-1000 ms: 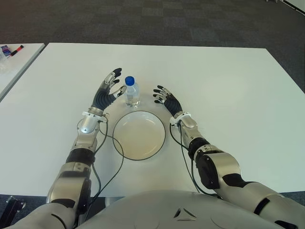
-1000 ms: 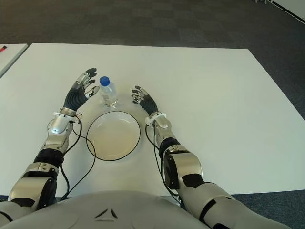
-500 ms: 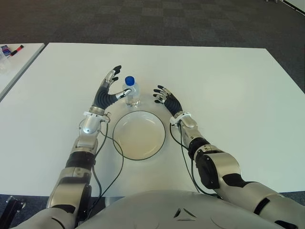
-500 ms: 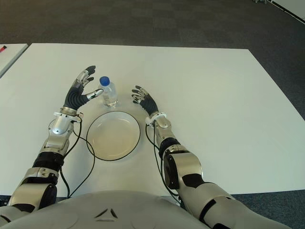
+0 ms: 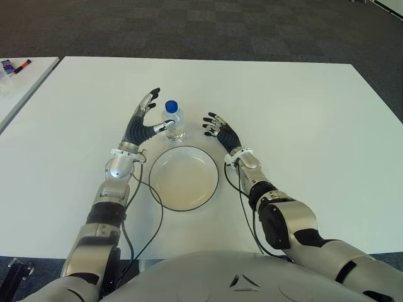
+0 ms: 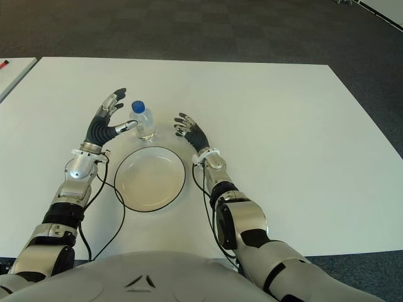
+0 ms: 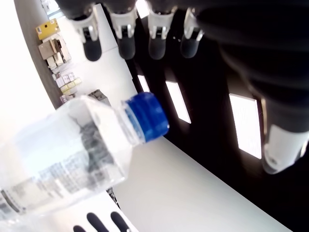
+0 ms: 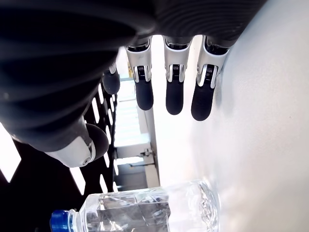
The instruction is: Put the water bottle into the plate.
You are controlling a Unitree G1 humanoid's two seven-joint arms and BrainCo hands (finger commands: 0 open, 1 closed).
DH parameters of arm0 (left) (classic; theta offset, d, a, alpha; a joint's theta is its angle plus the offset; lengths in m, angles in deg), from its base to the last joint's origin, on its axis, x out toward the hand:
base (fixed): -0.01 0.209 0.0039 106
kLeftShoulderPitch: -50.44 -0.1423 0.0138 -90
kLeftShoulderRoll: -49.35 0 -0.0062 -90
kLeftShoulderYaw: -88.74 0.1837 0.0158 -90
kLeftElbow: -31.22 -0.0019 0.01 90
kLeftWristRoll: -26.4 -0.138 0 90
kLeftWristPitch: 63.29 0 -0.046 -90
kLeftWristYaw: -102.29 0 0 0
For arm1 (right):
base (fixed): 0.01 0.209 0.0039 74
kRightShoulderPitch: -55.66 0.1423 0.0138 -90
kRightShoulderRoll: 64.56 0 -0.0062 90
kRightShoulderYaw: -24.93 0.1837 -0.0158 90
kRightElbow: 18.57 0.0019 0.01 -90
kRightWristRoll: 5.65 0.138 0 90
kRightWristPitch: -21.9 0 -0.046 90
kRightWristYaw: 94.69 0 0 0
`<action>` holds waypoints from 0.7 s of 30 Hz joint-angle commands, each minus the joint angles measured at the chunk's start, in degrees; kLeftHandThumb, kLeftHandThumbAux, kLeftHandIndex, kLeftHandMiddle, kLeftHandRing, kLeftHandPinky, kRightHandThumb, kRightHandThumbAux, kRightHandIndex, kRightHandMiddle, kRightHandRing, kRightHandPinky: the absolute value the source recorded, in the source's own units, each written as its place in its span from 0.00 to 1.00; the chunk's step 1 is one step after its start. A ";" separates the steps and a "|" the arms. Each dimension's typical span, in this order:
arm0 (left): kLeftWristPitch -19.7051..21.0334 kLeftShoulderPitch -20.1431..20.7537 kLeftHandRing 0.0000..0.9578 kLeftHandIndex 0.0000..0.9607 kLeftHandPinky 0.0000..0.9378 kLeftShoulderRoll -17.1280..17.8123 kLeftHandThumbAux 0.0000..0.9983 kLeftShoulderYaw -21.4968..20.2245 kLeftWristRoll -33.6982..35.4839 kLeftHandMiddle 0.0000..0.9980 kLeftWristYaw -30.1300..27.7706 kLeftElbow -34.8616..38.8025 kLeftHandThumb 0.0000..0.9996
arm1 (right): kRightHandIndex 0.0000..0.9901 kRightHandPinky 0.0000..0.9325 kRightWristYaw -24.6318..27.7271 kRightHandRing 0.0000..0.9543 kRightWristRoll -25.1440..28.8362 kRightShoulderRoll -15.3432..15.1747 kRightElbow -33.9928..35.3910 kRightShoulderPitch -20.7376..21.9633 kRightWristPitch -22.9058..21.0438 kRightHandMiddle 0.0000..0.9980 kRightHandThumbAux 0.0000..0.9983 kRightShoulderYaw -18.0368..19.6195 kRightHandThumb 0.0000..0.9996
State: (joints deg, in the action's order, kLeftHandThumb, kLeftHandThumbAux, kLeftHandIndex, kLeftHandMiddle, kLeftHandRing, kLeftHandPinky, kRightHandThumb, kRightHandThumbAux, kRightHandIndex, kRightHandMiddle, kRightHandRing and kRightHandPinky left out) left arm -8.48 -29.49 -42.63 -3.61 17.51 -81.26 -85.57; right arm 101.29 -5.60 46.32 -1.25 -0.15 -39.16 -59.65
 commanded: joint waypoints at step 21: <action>7.48 2.60 0.02 0.00 0.00 2.49 0.56 2.28 -3.43 0.04 0.50 -0.82 0.00 | 0.07 0.24 -0.53 0.19 -0.18 3.99 -2.37 -1.07 -3.34 0.17 0.60 -0.20 0.14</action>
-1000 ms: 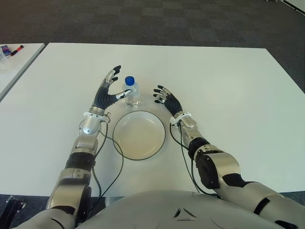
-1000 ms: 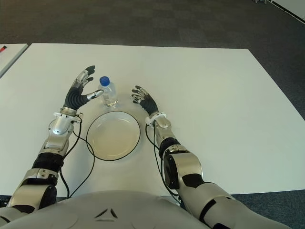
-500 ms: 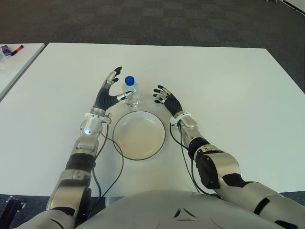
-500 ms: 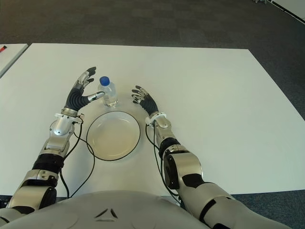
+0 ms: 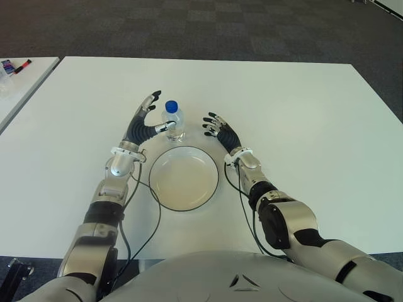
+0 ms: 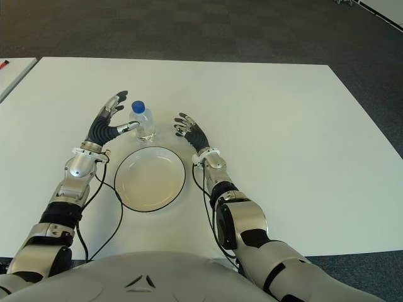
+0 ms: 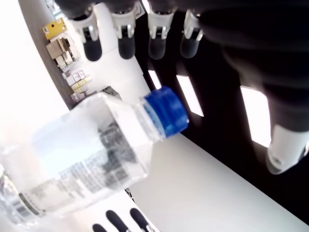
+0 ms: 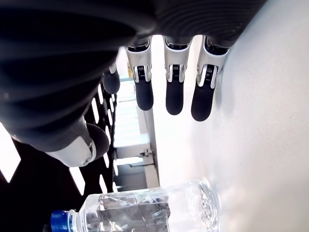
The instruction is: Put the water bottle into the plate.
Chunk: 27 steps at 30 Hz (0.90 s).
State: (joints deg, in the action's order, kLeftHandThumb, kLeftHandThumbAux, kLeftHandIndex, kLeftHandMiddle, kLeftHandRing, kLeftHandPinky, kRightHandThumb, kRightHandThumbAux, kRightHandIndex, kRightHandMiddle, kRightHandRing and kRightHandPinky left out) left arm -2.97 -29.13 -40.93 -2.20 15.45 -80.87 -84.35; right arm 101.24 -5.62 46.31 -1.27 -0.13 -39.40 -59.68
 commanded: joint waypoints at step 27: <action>1.86 16.60 0.00 0.00 0.00 2.09 0.58 3.48 -3.46 0.01 3.34 -24.83 0.00 | 0.09 0.25 -1.01 0.18 0.04 4.41 -2.31 -1.15 -3.25 0.16 0.65 -0.06 0.16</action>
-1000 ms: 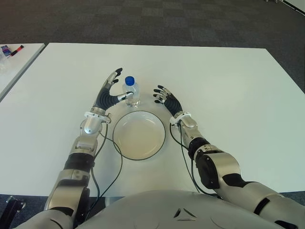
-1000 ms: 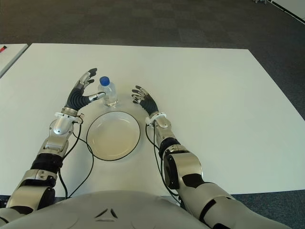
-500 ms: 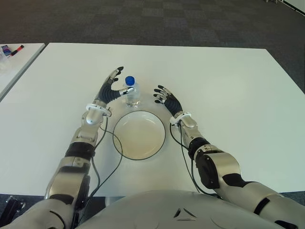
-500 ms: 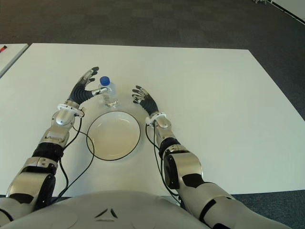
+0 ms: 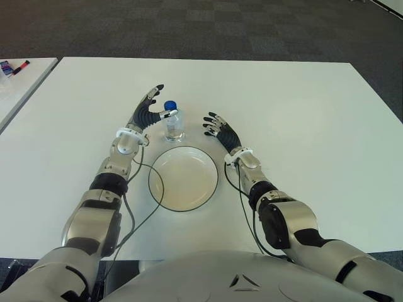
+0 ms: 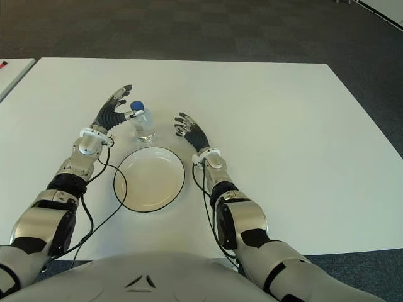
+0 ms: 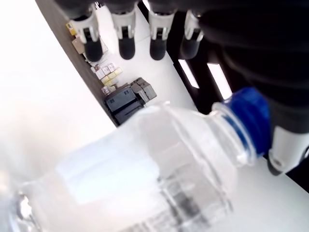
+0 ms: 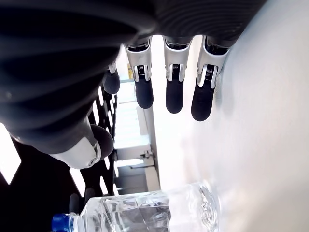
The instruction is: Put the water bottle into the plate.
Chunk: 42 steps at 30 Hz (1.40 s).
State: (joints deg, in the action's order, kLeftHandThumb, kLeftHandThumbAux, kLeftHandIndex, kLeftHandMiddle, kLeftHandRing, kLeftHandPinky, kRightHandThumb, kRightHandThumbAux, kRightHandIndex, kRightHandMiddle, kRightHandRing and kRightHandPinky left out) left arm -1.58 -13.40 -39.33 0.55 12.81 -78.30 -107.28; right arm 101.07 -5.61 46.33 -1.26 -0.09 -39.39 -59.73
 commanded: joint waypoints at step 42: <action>-4.27 2.71 0.00 0.00 0.00 -0.29 0.55 3.69 -0.90 0.00 2.04 -8.17 0.00 | 0.08 0.23 -1.20 0.17 0.44 4.45 -2.14 -1.29 -4.38 0.15 0.61 0.22 0.20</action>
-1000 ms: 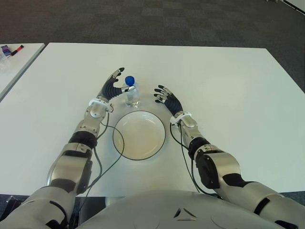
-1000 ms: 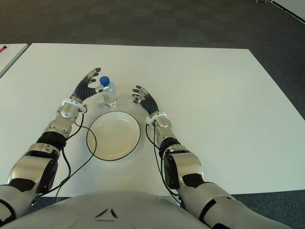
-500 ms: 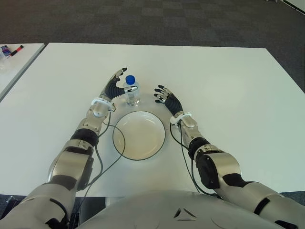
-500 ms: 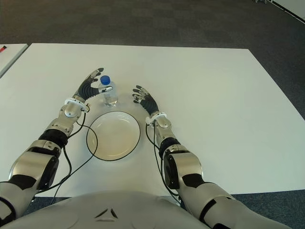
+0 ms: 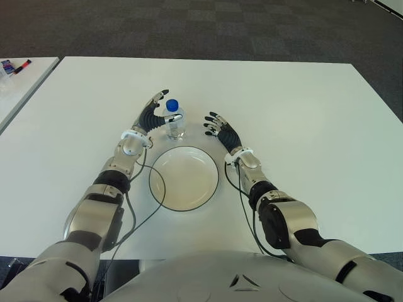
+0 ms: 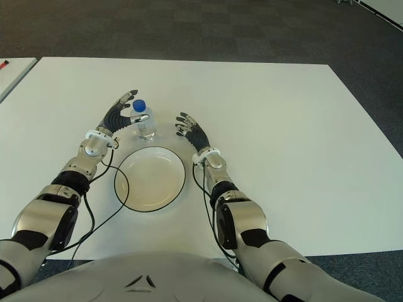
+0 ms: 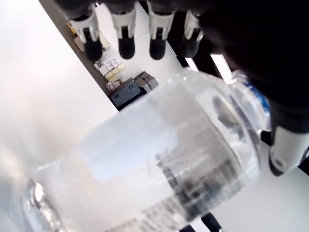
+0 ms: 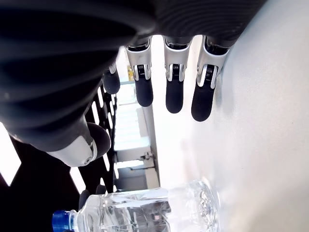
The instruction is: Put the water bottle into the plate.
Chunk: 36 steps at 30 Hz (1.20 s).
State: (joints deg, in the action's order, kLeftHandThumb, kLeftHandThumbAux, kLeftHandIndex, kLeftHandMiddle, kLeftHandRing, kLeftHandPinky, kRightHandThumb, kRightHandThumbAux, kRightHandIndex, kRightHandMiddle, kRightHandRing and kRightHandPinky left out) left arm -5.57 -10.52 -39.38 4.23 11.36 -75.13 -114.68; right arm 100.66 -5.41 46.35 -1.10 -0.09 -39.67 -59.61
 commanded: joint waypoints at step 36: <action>-1.95 -8.01 0.01 0.00 0.00 -1.76 0.51 -0.58 5.42 0.04 -6.35 13.13 0.00 | 0.06 0.24 -2.39 0.19 -1.24 3.79 -2.80 -1.06 -4.88 0.15 0.63 -1.66 0.14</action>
State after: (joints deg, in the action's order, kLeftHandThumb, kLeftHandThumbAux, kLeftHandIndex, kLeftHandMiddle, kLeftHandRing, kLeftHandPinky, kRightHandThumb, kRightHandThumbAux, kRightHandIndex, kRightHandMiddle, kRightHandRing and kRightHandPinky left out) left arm -7.69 -17.06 -40.70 3.94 15.79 -80.11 -103.12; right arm 99.16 -6.00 46.34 -1.12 -0.06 -39.68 -61.04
